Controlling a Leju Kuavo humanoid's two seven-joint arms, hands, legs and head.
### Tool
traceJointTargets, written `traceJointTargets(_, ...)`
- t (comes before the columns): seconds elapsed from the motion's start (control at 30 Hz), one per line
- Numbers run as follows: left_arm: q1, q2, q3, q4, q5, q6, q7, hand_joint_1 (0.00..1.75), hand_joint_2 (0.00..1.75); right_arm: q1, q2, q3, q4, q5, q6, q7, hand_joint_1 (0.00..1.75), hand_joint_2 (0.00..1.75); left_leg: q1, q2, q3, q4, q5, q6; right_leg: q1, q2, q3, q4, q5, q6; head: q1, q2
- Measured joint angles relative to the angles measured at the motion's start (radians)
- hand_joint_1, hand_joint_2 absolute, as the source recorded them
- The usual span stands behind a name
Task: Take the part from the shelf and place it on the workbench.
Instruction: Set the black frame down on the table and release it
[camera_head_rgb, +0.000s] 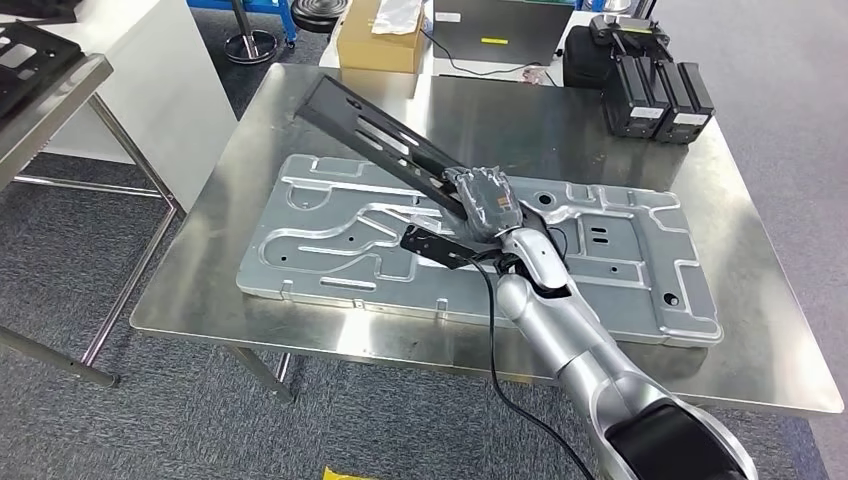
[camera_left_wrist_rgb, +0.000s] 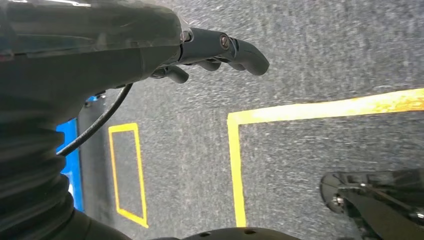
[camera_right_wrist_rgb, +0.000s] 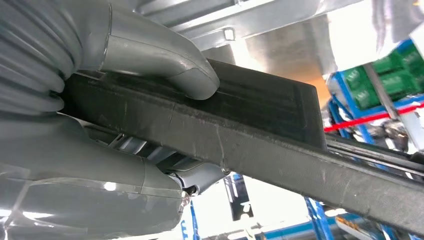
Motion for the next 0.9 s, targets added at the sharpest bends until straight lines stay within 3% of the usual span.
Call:
traceJointTargets(0.07, 0.000, 0.000, 0.000, 0.000, 0.000, -0.002, -0.013, 0.00, 1.75, -0.016, -0.005, -0.006, 0.047, -0.006, 0.011, -0.006, 1.75, 1.75, -0.001, 0.000, 0.001, 0.000, -0.001, 0.006, -0.002, 0.000, -0.065, 0.129, -0.057, 0.007, 0.000, 0.000)
traceJointTargets(0.1, 0.001, 0.000, 0.000, 0.000, 0.001, -0.004, -0.019, 0.00, 1.75, -0.022, -0.008, -0.007, 0.069, -0.008, 0.017, -0.010, 1.75, 1.75, -0.001, 0.000, 0.001, 0.000, -0.001, 0.007, -0.003, 0.000, -0.092, 0.180, -0.071, 0.008, 0.000, 0.000)
traceJointTargets(0.13, 0.001, 0.001, 0.000, 0.000, 0.002, -0.006, -0.025, 0.00, 1.75, -0.027, -0.010, -0.008, 0.091, -0.010, 0.022, -0.014, 1.31, 1.31, -0.002, -0.001, 0.003, 0.000, -0.002, 0.007, -0.003, 0.000, -0.103, 0.196, -0.065, 0.008, 0.000, 0.000)
traceJointTargets(0.17, 0.002, 0.001, 0.001, 0.000, 0.004, -0.008, -0.031, 0.00, 1.75, -0.034, -0.011, -0.008, 0.112, -0.012, 0.026, -0.016, 0.87, 0.87, -0.002, -0.002, 0.005, 0.001, -0.003, 0.007, -0.003, 0.000, -0.095, 0.176, -0.042, 0.005, 0.000, 0.000)
traceJointTargets(0.23, 0.002, 0.001, 0.002, 0.000, 0.010, -0.010, -0.045, 0.00, 1.75, -0.049, -0.011, -0.011, 0.151, -0.019, 0.030, -0.020, 0.00, 0.00, -0.004, -0.004, 0.010, 0.001, -0.004, 0.007, 0.002, -0.002, -0.032, 0.044, 0.027, -0.009, 0.000, 0.000)
traceJointTargets(0.3, 0.002, 0.000, 0.003, 0.000, 0.016, -0.008, -0.058, 0.00, 1.75, -0.059, -0.012, -0.018, 0.182, -0.031, 0.031, -0.024, 0.00, 0.00, -0.006, -0.008, 0.011, 0.001, -0.006, 0.001, 0.010, -0.007, 0.020, -0.065, 0.064, -0.025, 0.000, 0.000)
traceJointTargets(0.37, 0.003, 0.000, 0.007, 0.000, 0.022, -0.002, -0.068, 0.00, 1.75, -0.061, -0.012, -0.027, 0.207, -0.040, 0.031, -0.029, 0.00, 0.00, -0.006, -0.009, 0.011, -0.001, -0.006, -0.009, 0.015, -0.009, 0.029, -0.089, 0.067, -0.032, 0.000, 0.000)
traceJointTargets(0.47, 0.003, 0.002, 0.015, 0.000, 0.027, 0.004, -0.072, 0.00, 1.75, -0.060, -0.014, -0.045, 0.233, -0.057, 0.029, -0.029, 0.00, 0.00, -0.009, -0.007, 0.003, 0.019, -0.023, -0.024, 0.004, -0.010, 0.039, -0.110, 0.080, -0.039, -0.002, 0.000)
traceJointTargets(0.5, 0.002, 0.003, 0.017, 0.000, 0.027, 0.006, -0.073, 0.00, 1.75, -0.060, -0.015, -0.053, 0.239, -0.063, 0.029, -0.028, 0.00, 0.00, -0.008, -0.006, -0.014, 0.057, -0.047, -0.029, -0.001, -0.011, 0.042, -0.116, 0.084, -0.041, -0.003, 0.000)
traceJointTargets(0.57, 0.002, 0.004, 0.020, 0.000, 0.028, 0.011, -0.079, 0.00, 1.75, -0.060, -0.016, -0.067, 0.250, -0.069, 0.029, -0.027, 0.00, 0.00, -0.004, -0.005, -0.071, 0.184, -0.111, -0.039, -0.001, -0.013, 0.043, -0.117, 0.084, -0.043, -0.006, 0.000)
traceJointTargets(0.63, 0.002, 0.005, 0.022, -0.001, 0.029, 0.018, -0.088, 0.00, 1.75, -0.060, -0.019, -0.080, 0.259, -0.073, 0.028, -0.026, 0.00, 0.00, 0.001, -0.004, -0.112, 0.270, -0.136, -0.047, -0.002, -0.012, 0.042, -0.115, 0.083, -0.042, -0.006, 0.000)
traceJointTargets(0.67, 0.002, 0.006, 0.023, -0.001, 0.029, 0.021, -0.093, 0.00, 1.75, -0.062, -0.022, -0.088, 0.263, -0.077, 0.027, -0.026, 0.00, 0.00, 0.004, -0.003, -0.109, 0.262, -0.120, -0.051, -0.003, -0.012, 0.043, -0.113, 0.081, -0.040, -0.006, 0.000)
traceJointTargets(0.77, 0.001, 0.007, 0.023, 0.000, 0.032, 0.031, -0.109, 0.00, 1.75, -0.077, -0.033, -0.114, 0.271, -0.093, 0.023, -0.027, 0.00, 0.00, 0.013, -0.001, -0.022, 0.081, -0.028, -0.058, -0.006, -0.008, 0.040, -0.098, 0.072, -0.025, -0.007, 0.000)
traceJointTargets(0.83, -0.001, 0.006, 0.023, 0.000, 0.033, 0.038, -0.122, 0.00, 1.75, -0.094, -0.042, -0.137, 0.277, -0.106, 0.017, -0.026, 0.00, 0.00, 0.013, -0.004, 0.006, 0.015, -0.011, -0.047, -0.002, -0.005, 0.032, -0.088, 0.068, -0.014, -0.007, 0.000)
traceJointTargets(0.9, -0.001, 0.005, 0.023, 0.000, 0.034, 0.043, -0.136, 0.00, 1.75, -0.110, -0.052, -0.156, 0.283, -0.118, 0.013, -0.022, 0.00, 0.00, 0.009, -0.007, 0.003, 0.014, -0.012, -0.027, -0.003, -0.003, 0.027, -0.087, 0.071, -0.004, -0.006, 0.000)
